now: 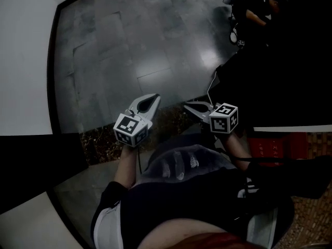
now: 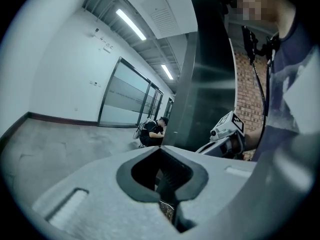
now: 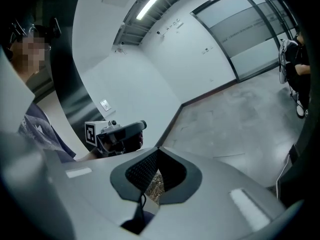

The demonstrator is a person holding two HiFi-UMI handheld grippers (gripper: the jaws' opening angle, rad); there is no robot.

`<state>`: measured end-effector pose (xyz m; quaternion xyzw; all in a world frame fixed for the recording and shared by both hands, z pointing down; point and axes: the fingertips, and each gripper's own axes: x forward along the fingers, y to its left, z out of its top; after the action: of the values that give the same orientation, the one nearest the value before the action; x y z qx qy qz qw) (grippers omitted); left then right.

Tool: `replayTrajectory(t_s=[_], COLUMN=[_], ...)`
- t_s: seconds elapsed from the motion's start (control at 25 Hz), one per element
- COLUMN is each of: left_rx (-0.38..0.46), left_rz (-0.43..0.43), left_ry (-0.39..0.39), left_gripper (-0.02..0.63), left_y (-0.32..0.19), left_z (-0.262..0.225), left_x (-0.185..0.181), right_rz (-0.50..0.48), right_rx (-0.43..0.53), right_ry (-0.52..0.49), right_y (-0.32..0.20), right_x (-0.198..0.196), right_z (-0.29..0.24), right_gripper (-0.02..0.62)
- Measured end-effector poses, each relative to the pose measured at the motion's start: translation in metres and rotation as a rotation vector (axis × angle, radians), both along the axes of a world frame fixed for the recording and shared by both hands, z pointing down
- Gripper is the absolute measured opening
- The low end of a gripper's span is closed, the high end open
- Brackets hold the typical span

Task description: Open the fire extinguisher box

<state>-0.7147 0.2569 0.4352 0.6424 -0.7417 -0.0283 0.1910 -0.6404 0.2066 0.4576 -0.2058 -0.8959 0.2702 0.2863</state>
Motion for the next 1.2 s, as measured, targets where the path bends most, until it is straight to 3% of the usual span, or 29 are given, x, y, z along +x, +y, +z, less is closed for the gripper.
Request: replayTrajectory(t_s=[0.2,0.44,0.68,0.92,1.0,1.08,1.2], left_rx=[0.029,0.076,0.06,0.024,0.007,-0.008,-0.022], left_rz=[0.003,0.069,0.051,0.06,0.048,0.037,0.026], left_ry=[0.03,0.006,0.005,-0.037,-0.047,-0.065,-0.076], left_gripper=[0.0,-0.002,0.0,0.0,0.0,0.0,0.0], left_y=[-0.004,-0.044,-0.127,-0.145,-0.156,-0.186,-0.23], left_z=[0.002,-0.033,-0.034,-0.043,-0.042,-0.042,-0.054], left_x=[-0.011,-0.011,-0.057,-0.057,-0.058,-0.065,-0.082], right_rz=[-0.045,-0.194,-0.338,-0.466,-0.446,-0.355,-0.217], right_rx=[-0.037,-0.225,-0.287,-0.312,-0.258,-0.212,-0.239], right_ry=[-0.056,-0.216,-0.31,-0.309,-0.308,-0.329,-0.39], right_y=[0.007,-0.004,-0.08,-0.063,-0.076,-0.121,-0.188], right_x=[-0.018,-0.036,-0.083,-0.075,-0.08,-0.095,-0.114], right_z=[-0.02,-0.089,-0.097,-0.093,-0.088,-0.089,-0.101], right_gripper=[-0.003,-0.003,-0.003,-0.002,-0.002,-0.002,-0.002])
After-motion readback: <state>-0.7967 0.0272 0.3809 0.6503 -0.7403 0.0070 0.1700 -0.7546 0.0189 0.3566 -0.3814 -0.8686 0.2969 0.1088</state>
